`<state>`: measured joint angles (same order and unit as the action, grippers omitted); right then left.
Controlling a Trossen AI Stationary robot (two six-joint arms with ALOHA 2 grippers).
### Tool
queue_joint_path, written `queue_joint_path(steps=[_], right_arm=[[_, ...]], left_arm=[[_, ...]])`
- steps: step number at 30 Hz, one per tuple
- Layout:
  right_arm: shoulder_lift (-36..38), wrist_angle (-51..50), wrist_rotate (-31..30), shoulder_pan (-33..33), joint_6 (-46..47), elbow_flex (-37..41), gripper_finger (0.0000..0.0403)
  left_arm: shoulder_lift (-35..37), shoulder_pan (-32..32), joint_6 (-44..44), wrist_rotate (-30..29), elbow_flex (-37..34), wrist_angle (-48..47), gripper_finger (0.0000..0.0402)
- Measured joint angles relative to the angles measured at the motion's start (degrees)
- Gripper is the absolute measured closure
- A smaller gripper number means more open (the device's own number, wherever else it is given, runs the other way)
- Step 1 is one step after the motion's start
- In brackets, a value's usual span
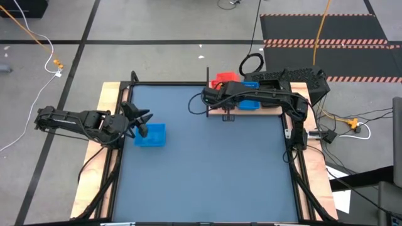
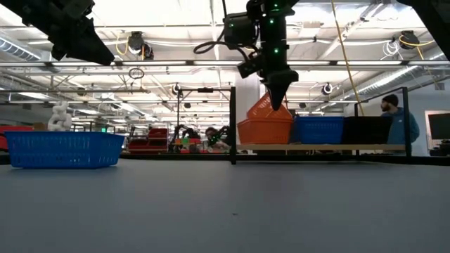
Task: Stack baskets on shelf by color
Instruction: Adjust the orange basket
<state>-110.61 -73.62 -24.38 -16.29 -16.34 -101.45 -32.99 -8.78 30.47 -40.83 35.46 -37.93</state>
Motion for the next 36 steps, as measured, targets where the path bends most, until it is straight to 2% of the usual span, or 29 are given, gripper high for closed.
queue_joint_path(steps=[11, 18, 25, 28, 32, 36], right_arm=[[1.49, 0.24, 0.29, 0.31, -3.28, 0.0, 0.0399], [7.42, 2.15, 1.31, 0.28, -7.89, 0.0, 0.04], [14.53, 9.61, 9.52, -1.38, -15.17, -0.04, 0.0402], [15.58, 10.45, 9.64, -2.55, -16.37, 0.1, 0.0402], [17.49, 14.22, 9.66, -3.93, -18.74, 5.55, 0.0402], [21.49, 24.13, 9.18, -4.33, -27.56, 16.86, 0.0402]], left_arm=[[0.0, 0.0, -0.19, -0.01, -0.02, 0.0, 0.0275], [0.0, 0.0, -0.2, -0.03, -0.02, 0.0, 0.0275], [0.0, 0.0, -0.19, -0.06, -0.02, 0.02, 0.0275], [0.0, -0.02, -0.16, -0.04, -0.04, -0.01, 0.0275], [0.0, -0.02, -0.17, 0.51, -0.04, -0.13, 0.0275], [0.01, -0.02, -0.11, 0.7, -0.04, -0.78, 0.0275]])
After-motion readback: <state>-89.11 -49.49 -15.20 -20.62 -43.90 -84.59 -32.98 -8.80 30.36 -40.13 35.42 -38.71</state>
